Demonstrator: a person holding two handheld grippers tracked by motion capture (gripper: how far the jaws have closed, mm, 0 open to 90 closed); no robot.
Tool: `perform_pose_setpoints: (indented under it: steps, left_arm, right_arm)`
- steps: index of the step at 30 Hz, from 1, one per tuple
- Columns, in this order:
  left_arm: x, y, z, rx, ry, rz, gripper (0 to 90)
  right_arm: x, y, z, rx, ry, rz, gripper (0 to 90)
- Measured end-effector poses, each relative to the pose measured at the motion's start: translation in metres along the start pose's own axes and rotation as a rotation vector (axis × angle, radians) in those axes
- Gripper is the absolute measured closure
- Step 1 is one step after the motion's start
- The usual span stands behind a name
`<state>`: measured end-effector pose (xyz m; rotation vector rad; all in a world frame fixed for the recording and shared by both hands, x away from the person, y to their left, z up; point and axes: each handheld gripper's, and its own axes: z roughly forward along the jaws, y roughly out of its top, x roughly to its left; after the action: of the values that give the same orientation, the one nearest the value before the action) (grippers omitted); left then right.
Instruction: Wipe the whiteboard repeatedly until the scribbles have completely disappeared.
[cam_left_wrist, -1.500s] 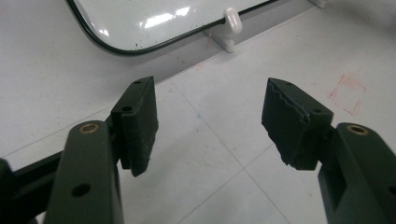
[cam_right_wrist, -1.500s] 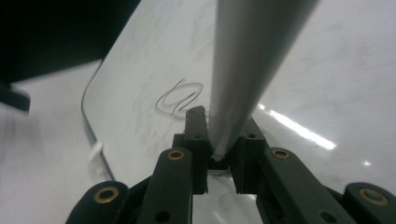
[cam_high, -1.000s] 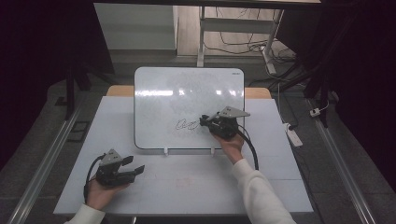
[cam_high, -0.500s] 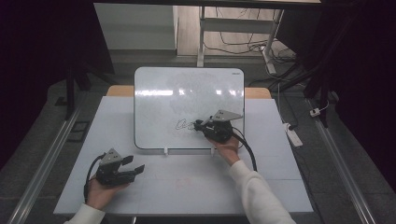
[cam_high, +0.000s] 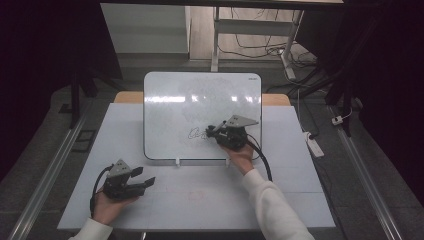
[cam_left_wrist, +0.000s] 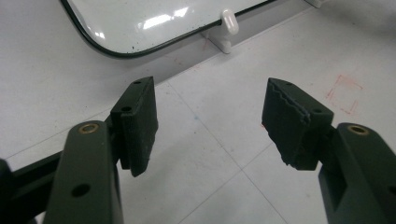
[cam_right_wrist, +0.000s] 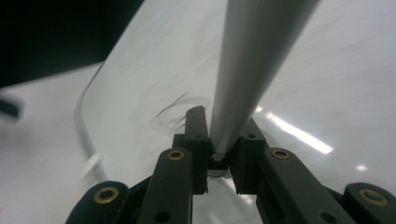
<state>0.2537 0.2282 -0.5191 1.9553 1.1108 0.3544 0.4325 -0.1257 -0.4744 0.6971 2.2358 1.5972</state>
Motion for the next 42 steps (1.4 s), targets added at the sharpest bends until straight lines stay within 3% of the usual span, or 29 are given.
perform_pose_setpoints:
  steps: [2,4,7,9,11,12,14,18,19,24,25,27,29,33,35,39,42]
  left_arm:
    - [0.0,0.0,0.0,-0.002,-0.001,0.0,36.6]
    - [0.0,0.0,0.0,0.0,-0.001,-0.001,36.6]
    - [0.002,0.0,0.001,0.002,0.0,-0.004,36.6]
    - [0.001,0.0,0.001,0.003,0.0,-0.003,36.6]
    - [0.0,0.0,0.001,0.003,0.0,0.001,36.6]
    - [-0.001,0.0,0.0,0.002,0.0,0.002,36.6]
    - [0.0,0.0,0.0,0.001,0.001,0.001,36.6]
    - [0.002,0.0,0.002,0.005,0.001,-0.002,36.7]
    - [0.001,0.0,0.002,0.005,0.001,-0.001,36.6]
    - [0.0,0.0,0.0,-0.001,0.003,0.002,36.6]
    - [0.0,0.0,0.0,-0.001,0.002,0.0,36.7]
    - [0.001,0.0,0.002,0.004,0.002,-0.003,36.6]
    - [0.001,0.001,0.002,0.008,0.002,0.0,36.6]
    - [0.0,0.0,0.001,0.001,0.003,0.003,36.6]
    - [0.001,0.0,0.0,-0.001,0.002,-0.001,36.6]
    - [0.002,0.0,0.002,0.004,-0.001,-0.002,36.6]
    - [0.001,0.0,0.001,0.001,-0.001,0.002,36.6]
  right_arm:
    - [-0.009,0.006,-0.004,-0.034,-0.044,0.03,78.5]
    - [-0.01,0.006,-0.005,-0.036,-0.042,0.044,78.5]
    - [0.009,-0.004,0.005,0.038,0.04,-0.006,78.5]
    - [0.015,-0.006,0.006,0.058,0.042,-0.048,78.5]
    - [0.008,-0.003,0.003,0.031,0.021,-0.016,78.5]
    - [0.001,-0.001,-0.001,0.002,-0.013,0.012,78.5]
    - [-0.003,0.0,-0.003,-0.011,-0.021,0.032,78.5]
    - [0.019,-0.012,0.004,0.079,0.05,-0.05,78.5]
    - [0.021,-0.013,0.004,0.078,0.048,-0.063,78.5]
    - [0.004,-0.006,-0.003,0.01,-0.001,0.008,78.5]
    - [0.007,-0.007,-0.003,0.013,-0.006,0.004,78.5]
    - [0.016,-0.01,0.003,0.06,0.04,-0.036,78.5]
    - [0.021,-0.01,0.006,0.076,0.046,-0.071,78.5]
    - [0.003,0.001,0.004,-0.011,-0.009,-0.001,78.6]
    - [0.001,0.004,0.005,-0.026,-0.019,0.014,78.5]
    - [0.021,-0.006,0.015,0.037,0.053,-0.038,78.5]
    - [0.021,-0.004,0.016,0.034,0.05,-0.053,78.5]
